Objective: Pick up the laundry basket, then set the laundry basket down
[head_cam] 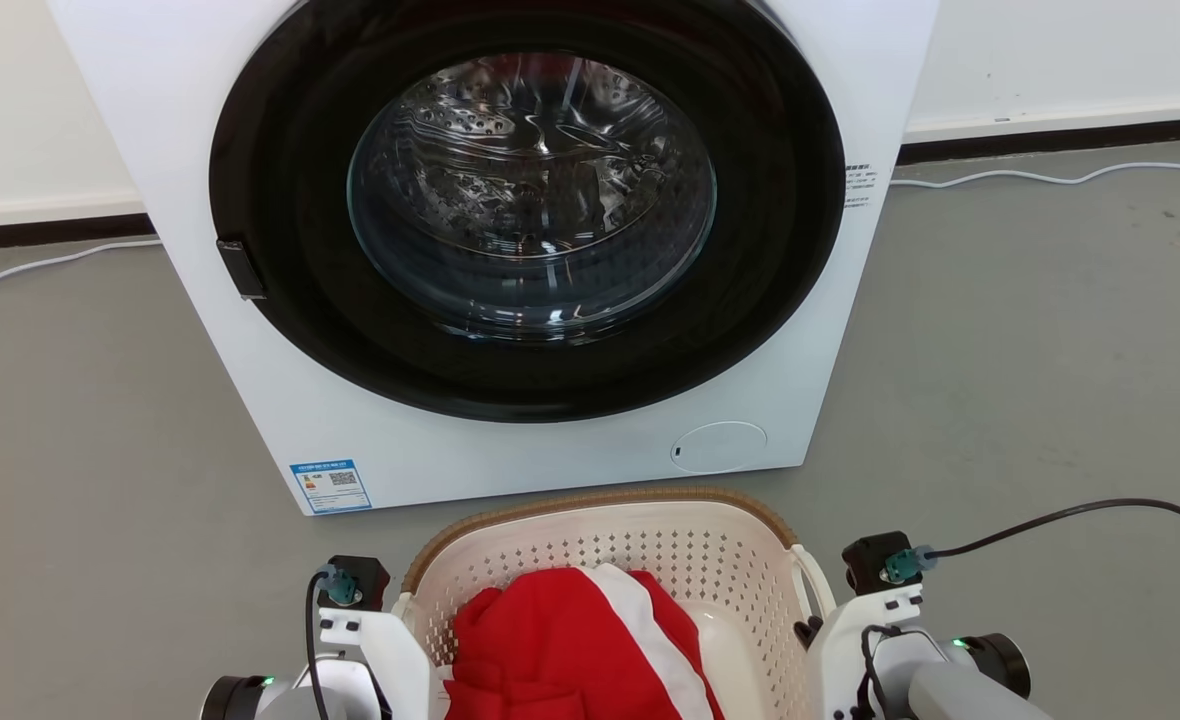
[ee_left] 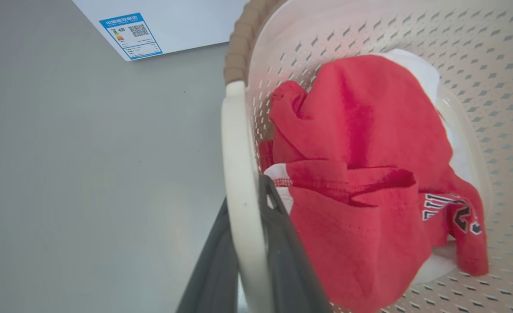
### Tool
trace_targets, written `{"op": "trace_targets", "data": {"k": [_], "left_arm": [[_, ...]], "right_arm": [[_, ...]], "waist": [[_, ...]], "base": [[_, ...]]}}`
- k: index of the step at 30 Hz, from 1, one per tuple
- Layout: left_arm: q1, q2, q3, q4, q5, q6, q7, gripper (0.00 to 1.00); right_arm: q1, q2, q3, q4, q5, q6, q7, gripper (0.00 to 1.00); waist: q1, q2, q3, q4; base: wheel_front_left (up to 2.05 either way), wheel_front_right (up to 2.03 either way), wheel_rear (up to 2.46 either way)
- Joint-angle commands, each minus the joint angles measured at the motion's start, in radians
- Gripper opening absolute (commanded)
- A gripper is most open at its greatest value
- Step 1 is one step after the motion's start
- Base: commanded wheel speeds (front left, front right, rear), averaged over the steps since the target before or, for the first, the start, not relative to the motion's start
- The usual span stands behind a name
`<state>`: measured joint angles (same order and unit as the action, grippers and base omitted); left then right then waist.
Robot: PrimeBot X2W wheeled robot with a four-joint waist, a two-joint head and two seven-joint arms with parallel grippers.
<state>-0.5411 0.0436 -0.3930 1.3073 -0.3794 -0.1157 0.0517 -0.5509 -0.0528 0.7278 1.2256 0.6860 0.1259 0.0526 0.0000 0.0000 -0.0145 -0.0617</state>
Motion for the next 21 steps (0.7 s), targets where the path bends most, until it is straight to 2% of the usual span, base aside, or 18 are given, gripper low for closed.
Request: {"op": "trace_targets", "data": {"k": [1,21], "left_arm": [[-0.032,0.031,0.014,-0.017,-0.003,-0.01,-0.01,0.0],[-0.047,0.042,-0.008,-0.016,-0.015,0.006,-0.036,0.0]], "right_arm": [[-0.016,0.003,0.023,-0.014,0.012,0.005,-0.009,0.0],[-0.033,0.003,0.081,-0.019,0.063,0.005,-0.047,0.0]], "waist": [[0.0001,0.0,0.001,0.001],[0.0001,0.0,0.034,0.008]], "base": [[0.0,0.0,0.0],[0.0,0.0,0.0]]}}
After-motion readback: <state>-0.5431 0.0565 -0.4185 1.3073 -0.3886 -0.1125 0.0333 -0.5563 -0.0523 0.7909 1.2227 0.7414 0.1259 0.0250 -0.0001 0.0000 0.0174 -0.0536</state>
